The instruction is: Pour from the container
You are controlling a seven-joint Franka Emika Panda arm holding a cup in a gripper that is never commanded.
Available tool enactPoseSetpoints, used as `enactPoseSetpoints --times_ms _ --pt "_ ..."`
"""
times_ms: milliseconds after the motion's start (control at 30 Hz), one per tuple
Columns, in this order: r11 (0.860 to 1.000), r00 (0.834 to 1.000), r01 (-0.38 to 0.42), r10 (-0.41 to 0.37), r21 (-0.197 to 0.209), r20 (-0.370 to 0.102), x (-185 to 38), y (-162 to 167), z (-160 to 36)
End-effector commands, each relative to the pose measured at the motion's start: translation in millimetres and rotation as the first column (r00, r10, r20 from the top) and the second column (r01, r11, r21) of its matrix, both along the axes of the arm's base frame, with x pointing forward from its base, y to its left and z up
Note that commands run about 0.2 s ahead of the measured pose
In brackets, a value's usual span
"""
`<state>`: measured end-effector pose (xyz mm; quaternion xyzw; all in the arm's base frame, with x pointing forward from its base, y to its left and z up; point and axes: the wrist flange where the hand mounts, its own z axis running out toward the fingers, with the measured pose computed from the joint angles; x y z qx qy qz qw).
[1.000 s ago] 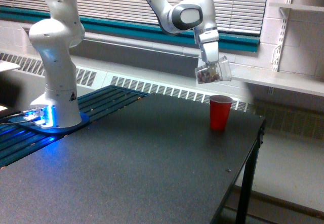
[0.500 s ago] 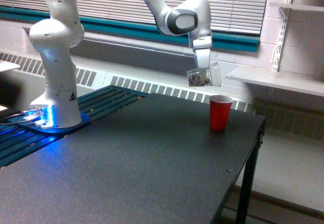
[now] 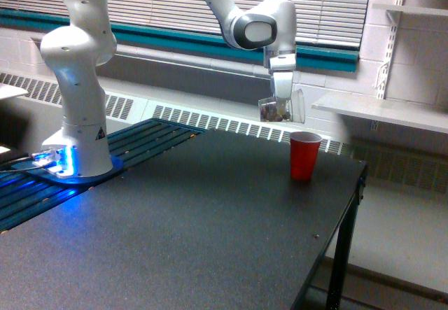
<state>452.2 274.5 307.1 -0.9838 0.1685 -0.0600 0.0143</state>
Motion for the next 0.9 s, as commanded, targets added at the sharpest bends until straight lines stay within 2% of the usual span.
enactPoseSetpoints --times_ms 33,367,900 --pt "0.997 0.997 -0.076 0.076 0.000 -0.032 6.5 3.5 -6.0" --pt "0.994 0.990 -0.110 0.110 0.007 -0.089 14.2 11.5 -12.6" --pt "0.990 0.978 -0.142 0.141 0.002 -0.153 21.2 15.1 -11.3"
